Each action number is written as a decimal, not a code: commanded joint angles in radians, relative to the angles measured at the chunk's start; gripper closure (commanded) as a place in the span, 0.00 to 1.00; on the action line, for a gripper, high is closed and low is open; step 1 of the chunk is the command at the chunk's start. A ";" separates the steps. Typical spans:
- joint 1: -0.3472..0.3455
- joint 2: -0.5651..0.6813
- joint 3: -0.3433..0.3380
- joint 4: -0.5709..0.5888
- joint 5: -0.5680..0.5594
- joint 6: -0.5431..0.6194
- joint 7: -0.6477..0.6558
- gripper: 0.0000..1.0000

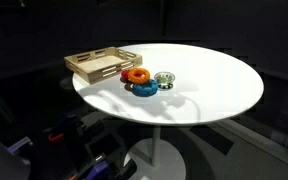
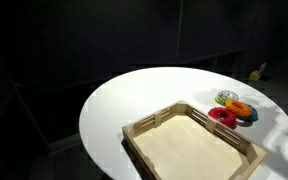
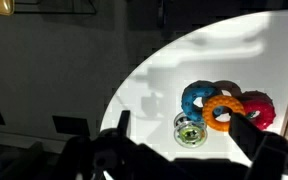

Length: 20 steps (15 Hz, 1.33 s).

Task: Put the orange ring in the crate

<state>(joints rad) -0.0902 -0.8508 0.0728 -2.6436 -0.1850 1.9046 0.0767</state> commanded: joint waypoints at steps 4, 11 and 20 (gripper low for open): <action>0.014 0.001 -0.011 0.003 -0.009 -0.005 0.009 0.00; 0.013 0.046 -0.006 0.070 -0.010 0.037 0.017 0.00; 0.026 0.212 -0.005 0.203 0.021 0.102 0.034 0.00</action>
<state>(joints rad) -0.0773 -0.7265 0.0726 -2.5056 -0.1820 2.0056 0.0848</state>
